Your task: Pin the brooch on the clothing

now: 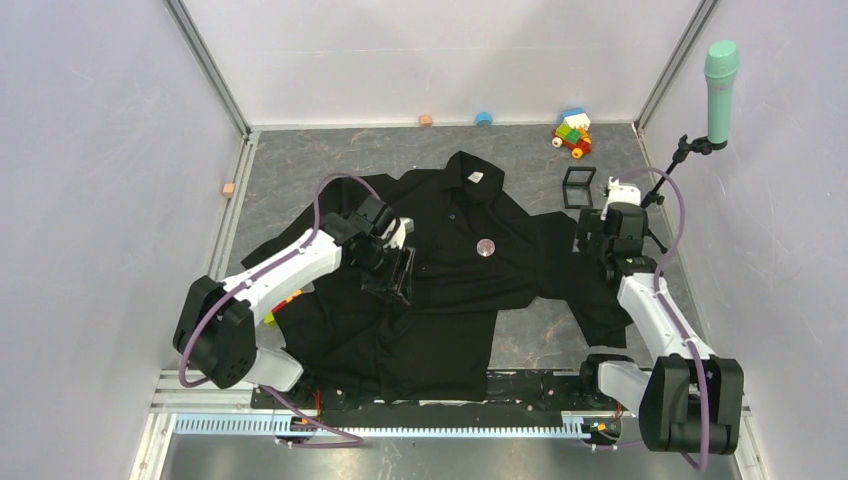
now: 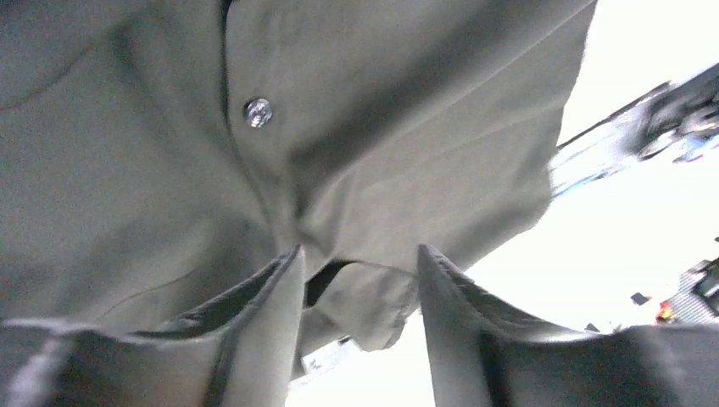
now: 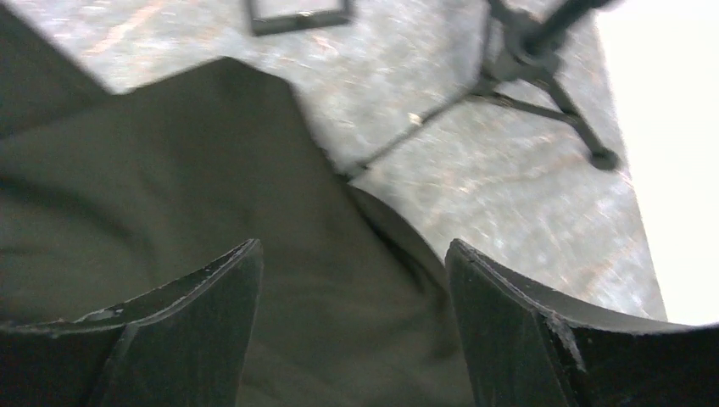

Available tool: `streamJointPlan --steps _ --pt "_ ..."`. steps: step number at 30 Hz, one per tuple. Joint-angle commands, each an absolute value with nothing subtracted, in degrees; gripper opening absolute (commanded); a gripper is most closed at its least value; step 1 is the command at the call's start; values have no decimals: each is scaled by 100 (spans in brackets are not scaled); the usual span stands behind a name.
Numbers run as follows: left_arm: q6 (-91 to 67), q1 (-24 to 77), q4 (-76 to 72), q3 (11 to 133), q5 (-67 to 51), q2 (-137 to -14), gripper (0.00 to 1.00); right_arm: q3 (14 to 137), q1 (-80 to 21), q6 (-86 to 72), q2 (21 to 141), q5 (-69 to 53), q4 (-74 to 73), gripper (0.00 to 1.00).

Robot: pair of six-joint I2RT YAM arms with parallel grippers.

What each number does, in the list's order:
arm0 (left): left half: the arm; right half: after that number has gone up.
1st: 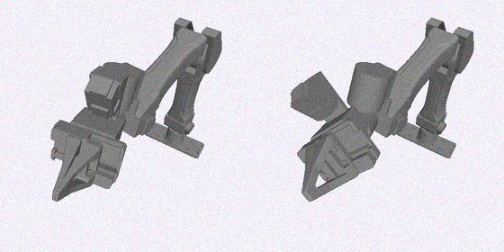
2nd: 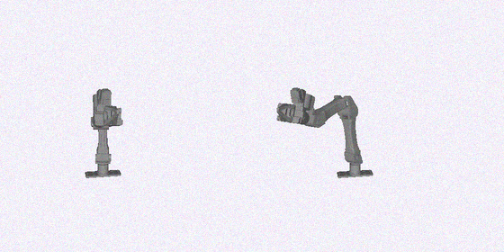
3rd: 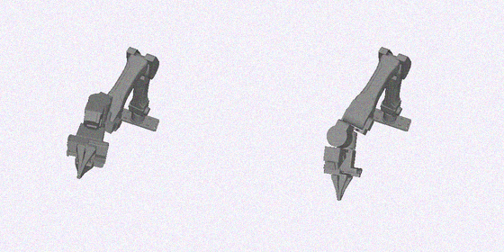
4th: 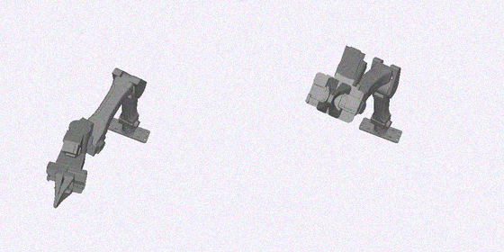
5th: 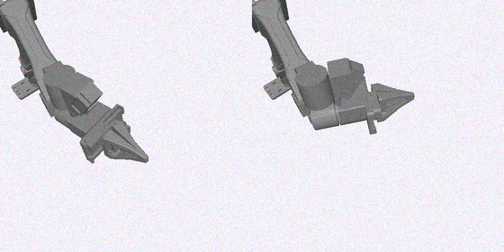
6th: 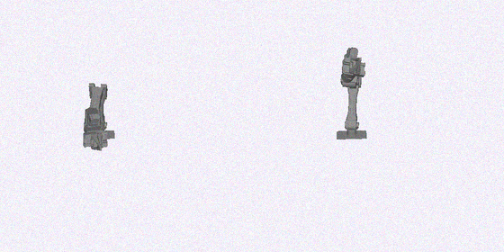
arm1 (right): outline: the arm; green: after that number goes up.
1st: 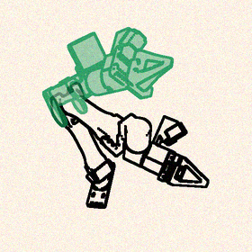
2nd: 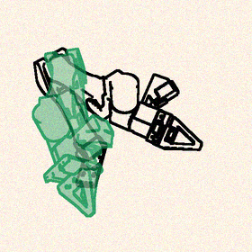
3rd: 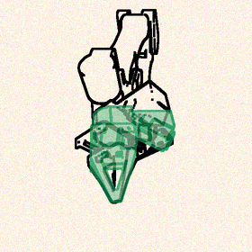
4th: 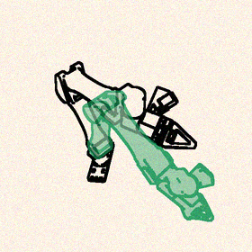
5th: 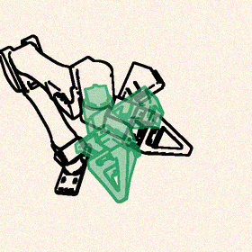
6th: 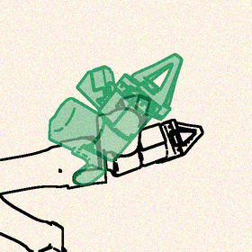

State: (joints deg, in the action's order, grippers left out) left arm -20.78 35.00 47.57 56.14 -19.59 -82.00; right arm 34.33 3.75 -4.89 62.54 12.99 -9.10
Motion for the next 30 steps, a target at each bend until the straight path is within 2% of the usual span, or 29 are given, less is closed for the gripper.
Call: streamJointPlan --steps 1,4,9,18,30 --pt "-1897 3347 4703 6486 -2135 -8244 72 3587 -260 -666 6353 642 -264 84" --pt "-1899 2832 4499 7030 -2192 -8778 89 3768 -714 -970 6785 484 100 77" --pt "-2305 1867 3483 7836 -2221 -9680 98 4243 -1174 -1517 7802 -108 711 64" --pt "-2444 1138 3023 9634 -1812 -11815 99 5112 -1292 -2032 9515 -689 1237 57" --pt "-2399 808 3189 10235 -1649 -13115 100 5947 -1292 -2230 11099 -1079 1228 59"
